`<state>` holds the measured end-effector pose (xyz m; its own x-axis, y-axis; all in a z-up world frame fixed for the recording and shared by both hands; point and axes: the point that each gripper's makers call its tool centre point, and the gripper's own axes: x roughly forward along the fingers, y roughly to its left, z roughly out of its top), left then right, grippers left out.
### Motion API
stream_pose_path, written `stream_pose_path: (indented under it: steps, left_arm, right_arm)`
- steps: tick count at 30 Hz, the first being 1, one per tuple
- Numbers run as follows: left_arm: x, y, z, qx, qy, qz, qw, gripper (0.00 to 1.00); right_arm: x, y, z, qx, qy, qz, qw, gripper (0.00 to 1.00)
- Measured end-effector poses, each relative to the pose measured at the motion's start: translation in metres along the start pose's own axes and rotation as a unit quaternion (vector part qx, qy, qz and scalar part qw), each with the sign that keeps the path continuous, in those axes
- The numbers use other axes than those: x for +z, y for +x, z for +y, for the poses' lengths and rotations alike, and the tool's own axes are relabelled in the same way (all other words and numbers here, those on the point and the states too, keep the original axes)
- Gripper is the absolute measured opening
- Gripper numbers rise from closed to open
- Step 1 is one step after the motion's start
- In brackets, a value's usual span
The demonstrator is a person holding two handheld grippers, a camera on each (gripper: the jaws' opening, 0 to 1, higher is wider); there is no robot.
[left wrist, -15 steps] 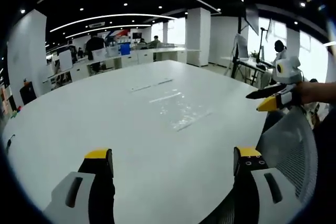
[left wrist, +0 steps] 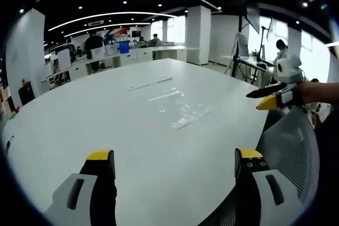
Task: Open the resealable bag by pulling the two sides of the seal apart until the entire bag opening is separated and visibly accessible.
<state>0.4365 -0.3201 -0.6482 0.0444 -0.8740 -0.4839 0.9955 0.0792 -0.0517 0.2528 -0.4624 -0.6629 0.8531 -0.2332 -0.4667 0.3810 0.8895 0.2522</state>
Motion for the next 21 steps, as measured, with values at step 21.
stream_pose_path:
  steps: [21]
  left_arm:
    - [0.0020,-0.0004,-0.0013,0.000,-0.013,-0.007,0.9999,0.90]
  right_arm:
    - [0.0021,-0.0005,0.0008,0.007,0.008,-0.007,0.9999,0.89]
